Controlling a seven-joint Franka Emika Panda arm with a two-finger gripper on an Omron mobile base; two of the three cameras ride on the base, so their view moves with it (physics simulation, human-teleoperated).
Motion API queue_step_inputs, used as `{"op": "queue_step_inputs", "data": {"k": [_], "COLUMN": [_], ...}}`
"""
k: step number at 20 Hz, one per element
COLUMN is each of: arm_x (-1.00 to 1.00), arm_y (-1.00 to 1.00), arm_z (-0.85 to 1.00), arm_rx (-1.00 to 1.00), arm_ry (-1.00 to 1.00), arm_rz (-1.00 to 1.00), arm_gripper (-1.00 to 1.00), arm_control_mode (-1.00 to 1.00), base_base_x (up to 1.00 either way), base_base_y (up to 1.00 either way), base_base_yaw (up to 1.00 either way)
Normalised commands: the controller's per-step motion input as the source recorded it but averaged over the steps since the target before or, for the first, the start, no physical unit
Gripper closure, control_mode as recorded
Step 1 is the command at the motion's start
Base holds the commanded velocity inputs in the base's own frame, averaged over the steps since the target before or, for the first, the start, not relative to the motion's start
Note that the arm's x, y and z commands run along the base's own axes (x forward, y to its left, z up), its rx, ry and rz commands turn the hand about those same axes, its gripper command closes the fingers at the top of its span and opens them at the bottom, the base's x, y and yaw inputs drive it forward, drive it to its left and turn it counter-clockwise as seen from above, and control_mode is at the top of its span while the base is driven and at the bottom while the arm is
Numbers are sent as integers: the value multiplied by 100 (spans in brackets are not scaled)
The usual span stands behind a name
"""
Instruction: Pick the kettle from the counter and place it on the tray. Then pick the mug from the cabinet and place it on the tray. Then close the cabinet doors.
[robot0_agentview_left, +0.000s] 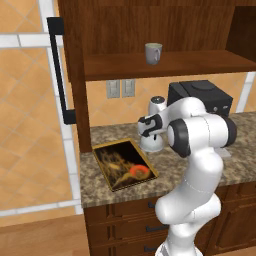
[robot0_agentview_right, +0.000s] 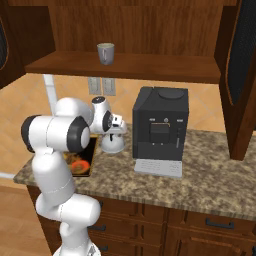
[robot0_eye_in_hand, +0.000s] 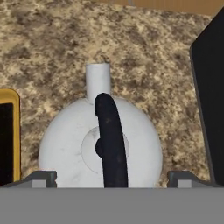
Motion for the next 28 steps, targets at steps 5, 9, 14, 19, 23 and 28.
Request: {"op": "queue_step_inputs", "data": {"k": [5, 9, 14, 19, 23, 28], "arm_x": [11, -1, 0, -23, -63, -63], "arm_y": [0, 0, 0, 0, 0, 5], "arm_z": [-4, -19, -8, -1, 17, 43], "arm_rx": [0, 0, 0, 0, 0, 0], "arm_ry": [0, 0, 0, -5, -22, -17], "arm_rz": [1, 1, 3, 8, 11, 7], "arm_gripper": [-100, 100, 100, 100, 100, 100], "arm_control_mode": [-100, -100, -100, -100, -100, -100], "base_base_x": [0, 0, 0, 0, 0, 0], "base_base_y": [0, 0, 0, 0, 0, 0], "base_base_yaw": [0, 0, 0, 0, 0, 0]}}
